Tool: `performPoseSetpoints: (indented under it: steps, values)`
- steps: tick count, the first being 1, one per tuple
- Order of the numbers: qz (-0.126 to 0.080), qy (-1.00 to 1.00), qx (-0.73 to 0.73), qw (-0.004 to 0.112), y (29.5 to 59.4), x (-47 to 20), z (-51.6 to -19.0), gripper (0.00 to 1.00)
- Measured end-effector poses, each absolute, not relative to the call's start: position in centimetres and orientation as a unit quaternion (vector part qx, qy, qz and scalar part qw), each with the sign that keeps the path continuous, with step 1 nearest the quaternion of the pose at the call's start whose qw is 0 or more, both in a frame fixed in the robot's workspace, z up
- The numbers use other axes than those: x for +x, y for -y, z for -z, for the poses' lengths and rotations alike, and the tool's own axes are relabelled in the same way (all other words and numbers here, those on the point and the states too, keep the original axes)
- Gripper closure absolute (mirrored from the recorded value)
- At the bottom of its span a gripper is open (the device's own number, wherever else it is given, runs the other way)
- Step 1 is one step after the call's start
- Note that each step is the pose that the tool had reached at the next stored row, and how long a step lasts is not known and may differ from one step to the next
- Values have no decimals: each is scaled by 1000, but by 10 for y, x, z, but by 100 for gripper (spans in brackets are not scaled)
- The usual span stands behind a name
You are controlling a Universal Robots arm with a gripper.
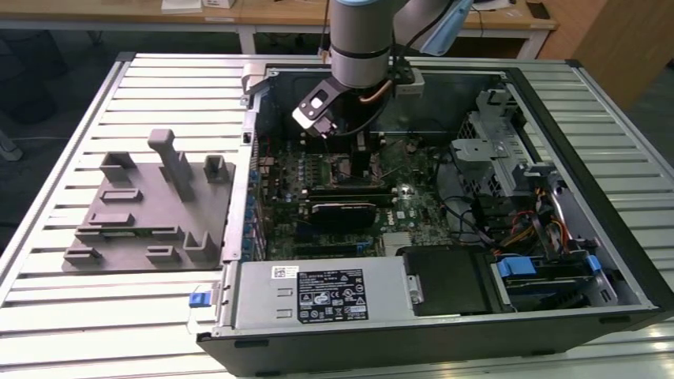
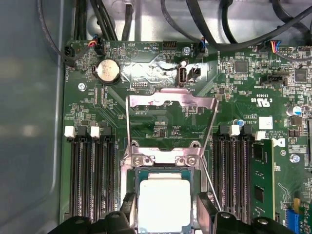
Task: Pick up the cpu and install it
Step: 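Place the cpu into insertion slot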
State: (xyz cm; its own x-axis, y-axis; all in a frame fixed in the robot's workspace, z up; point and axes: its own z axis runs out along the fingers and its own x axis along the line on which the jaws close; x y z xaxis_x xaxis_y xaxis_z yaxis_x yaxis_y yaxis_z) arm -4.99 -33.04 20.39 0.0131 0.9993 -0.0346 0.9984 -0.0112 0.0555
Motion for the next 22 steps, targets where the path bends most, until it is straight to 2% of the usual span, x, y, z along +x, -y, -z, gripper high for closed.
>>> performPoseSetpoints:
  steps: [5,6,7,10,13,16,22]
  values:
    - [-7,-702,711,32,330,-50,-205,40]
    - [-7,-702,711,32,330,-50,-205,47]
    - [-7,-702,711,32,330,-50,-205,47]
    - [-7,-702,711,32,330,-50,-206,65]
    - [-7,-702,711,32,330,-50,-206,71]
    - [-7,-702,711,32,330,-50,-207,88]
    - [-7,-702,711,32,330,-50,-207,89]
